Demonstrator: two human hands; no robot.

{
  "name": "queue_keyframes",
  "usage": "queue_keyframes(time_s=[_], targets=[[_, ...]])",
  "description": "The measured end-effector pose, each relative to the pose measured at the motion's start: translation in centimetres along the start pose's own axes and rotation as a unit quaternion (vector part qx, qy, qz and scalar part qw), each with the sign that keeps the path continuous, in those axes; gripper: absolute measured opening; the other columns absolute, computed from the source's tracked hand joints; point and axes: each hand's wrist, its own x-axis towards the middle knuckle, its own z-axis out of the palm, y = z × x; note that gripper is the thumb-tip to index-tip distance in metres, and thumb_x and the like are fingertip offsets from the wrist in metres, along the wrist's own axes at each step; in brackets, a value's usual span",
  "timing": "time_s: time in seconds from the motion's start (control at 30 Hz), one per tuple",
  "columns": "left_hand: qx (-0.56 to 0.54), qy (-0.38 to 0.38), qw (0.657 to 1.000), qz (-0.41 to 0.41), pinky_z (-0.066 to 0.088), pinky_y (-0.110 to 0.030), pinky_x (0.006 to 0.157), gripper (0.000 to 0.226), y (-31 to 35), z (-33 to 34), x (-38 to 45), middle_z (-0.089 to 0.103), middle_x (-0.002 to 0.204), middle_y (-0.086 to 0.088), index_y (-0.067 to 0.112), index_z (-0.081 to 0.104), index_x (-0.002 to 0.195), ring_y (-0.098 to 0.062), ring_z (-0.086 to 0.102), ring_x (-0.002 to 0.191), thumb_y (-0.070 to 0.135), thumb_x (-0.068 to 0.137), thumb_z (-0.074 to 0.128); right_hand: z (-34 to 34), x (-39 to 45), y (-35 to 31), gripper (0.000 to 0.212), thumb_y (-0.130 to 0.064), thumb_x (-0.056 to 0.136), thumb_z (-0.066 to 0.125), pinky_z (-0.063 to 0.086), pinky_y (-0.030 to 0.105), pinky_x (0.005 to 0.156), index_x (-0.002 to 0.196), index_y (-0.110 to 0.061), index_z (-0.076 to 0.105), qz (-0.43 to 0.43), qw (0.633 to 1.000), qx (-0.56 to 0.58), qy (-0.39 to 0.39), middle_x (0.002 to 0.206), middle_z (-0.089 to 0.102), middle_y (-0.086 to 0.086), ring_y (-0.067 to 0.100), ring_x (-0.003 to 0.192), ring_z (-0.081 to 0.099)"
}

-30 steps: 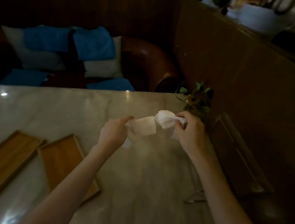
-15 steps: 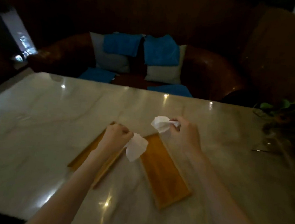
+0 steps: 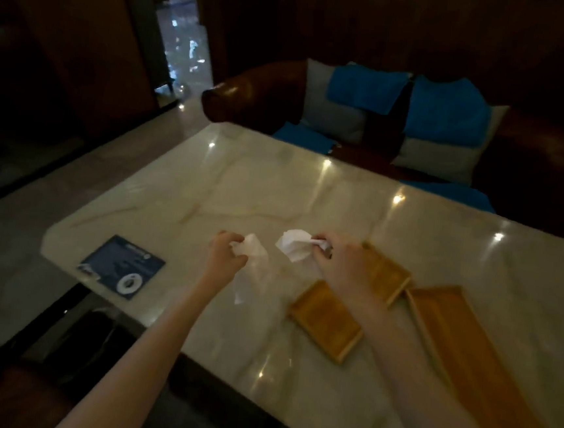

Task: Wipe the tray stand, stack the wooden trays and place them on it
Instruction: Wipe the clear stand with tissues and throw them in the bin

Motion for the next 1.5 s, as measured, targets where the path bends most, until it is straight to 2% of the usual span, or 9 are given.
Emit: queue_keyframes(time_s=[0.13, 0.27, 0.4, 0.57, 0.83, 1.07, 1.23, 1.4, 1.5], targets=[[0.016, 0.045, 0.999, -0.010, 0.043, -0.027, 0.078, 0.023, -5.1, -4.2, 0.4, 0.070, 0.104, -0.018, 0.003, 0.066, 0.103, -0.029, 0.063, 0.094, 0.010, 0.082, 0.058, 5.9, 1.7, -4.7, 0.020, -0.009, 0.080, 0.058, 0.049, 0.038, 0.076, 0.098, -0.009, 0.067, -0.045, 0.998, 0.023, -0.036, 0.099, 0.071, 0.015, 0.033, 0.088, 0.063], [0.021, 0.111, 0.993, -0.047, 0.040, -0.018, 0.078, 0.022, -9.8, -8.1, 1.1, 0.073, 0.099, -0.015, 0.006, 0.070, 0.100, -0.024, 0.065, 0.092, 0.014, 0.082, 0.060, 11.5, 3.2, -9.4, 0.019, -0.009, 0.078, 0.059, 0.049, 0.037, 0.072, 0.095, -0.008, 0.067, -0.088, 0.993, 0.032, -0.074, 0.095, 0.071, 0.015, 0.032, 0.084, 0.063], [0.003, 0.139, 0.986, -0.088, 0.049, -0.031, 0.083, 0.019, -15.5, -11.9, 2.4, 0.074, 0.097, -0.013, 0.008, 0.071, 0.096, -0.022, 0.065, 0.090, 0.016, 0.081, 0.062, 18.1, 4.8, -14.1, 0.017, -0.008, 0.077, 0.061, 0.048, 0.035, 0.071, 0.093, -0.008, 0.067, -0.114, 0.984, 0.059, -0.122, 0.093, 0.071, 0.014, 0.031, 0.081, 0.064], [0.013, 0.175, 0.973, -0.150, 0.046, -0.032, 0.075, 0.015, -24.1, -16.5, 4.8, 0.072, 0.095, -0.009, 0.014, 0.069, 0.092, -0.022, 0.062, 0.088, 0.019, 0.084, 0.057, 27.6, 6.6, -20.0, 0.015, -0.008, 0.078, 0.059, 0.048, 0.035, 0.069, 0.092, -0.006, 0.066, -0.157, 0.966, 0.079, -0.189, 0.090, 0.071, 0.013, 0.028, 0.080, 0.063], [0.048, 0.189, 0.941, -0.278, 0.052, -0.038, 0.073, 0.022, -38.6, -23.4, 8.2, 0.068, 0.102, -0.010, 0.019, 0.060, 0.105, -0.028, 0.062, 0.092, 0.026, 0.088, 0.049, 41.6, 8.3, -29.4, 0.020, -0.009, 0.082, 0.056, 0.048, 0.032, 0.072, 0.101, -0.011, 0.062, -0.165, 0.934, 0.111, -0.297, 0.099, 0.070, 0.009, 0.023, 0.085, 0.062], [0.000, 0.138, 0.920, -0.366, 0.056, -0.042, 0.075, 0.018, -50.3, -22.9, 8.9, 0.070, 0.096, -0.012, 0.013, 0.062, 0.101, -0.025, 0.065, 0.084, 0.017, 0.088, 0.050, 54.7, 5.9, -32.7, 0.019, -0.006, 0.083, 0.053, 0.039, 0.024, 0.074, 0.097, -0.006, 0.066, -0.196, 0.875, 0.047, -0.441, 0.100, 0.064, 0.014, 0.027, 0.091, 0.060], [-0.038, 0.083, 0.914, -0.395, 0.055, -0.033, 0.084, 0.022, -57.5, -19.3, 8.9, 0.068, 0.106, -0.010, 0.014, 0.061, 0.107, -0.019, 0.063, 0.094, 0.015, 0.088, 0.051, 62.6, 3.5, -31.6, 0.020, -0.008, 0.087, 0.049, 0.052, 0.035, 0.084, 0.103, -0.007, 0.062, -0.108, 0.884, 0.023, -0.455, 0.111, 0.059, 0.011, 0.024, 0.097, 0.058], [-0.034, 0.028, 0.903, -0.428, 0.046, -0.029, 0.091, 0.033, -64.3, -13.4, 9.8, 0.053, 0.128, -0.010, 0.015, 0.053, 0.121, -0.019, 0.055, 0.109, 0.015, 0.089, 0.047, 71.9, 0.5, -27.0, 0.030, -0.013, 0.090, 0.046, 0.045, 0.029, 0.095, 0.119, -0.010, 0.054, 0.094, 0.893, -0.031, -0.440, 0.127, 0.055, 0.010, 0.019, 0.113, 0.053], [-0.069, 0.002, 0.883, -0.464, 0.040, -0.024, 0.088, 0.038, -67.6, -9.9, 10.6, 0.041, 0.137, -0.009, 0.015, 0.047, 0.128, -0.018, 0.049, 0.115, 0.018, 0.089, 0.048, 76.4, -1.2, -24.0, 0.036, -0.011, 0.090, 0.045, 0.042, 0.030, 0.099, 0.126, -0.008, 0.049, 0.118, 0.888, -0.027, -0.444, 0.134, 0.049, 0.012, 0.020, 0.119, 0.049]])
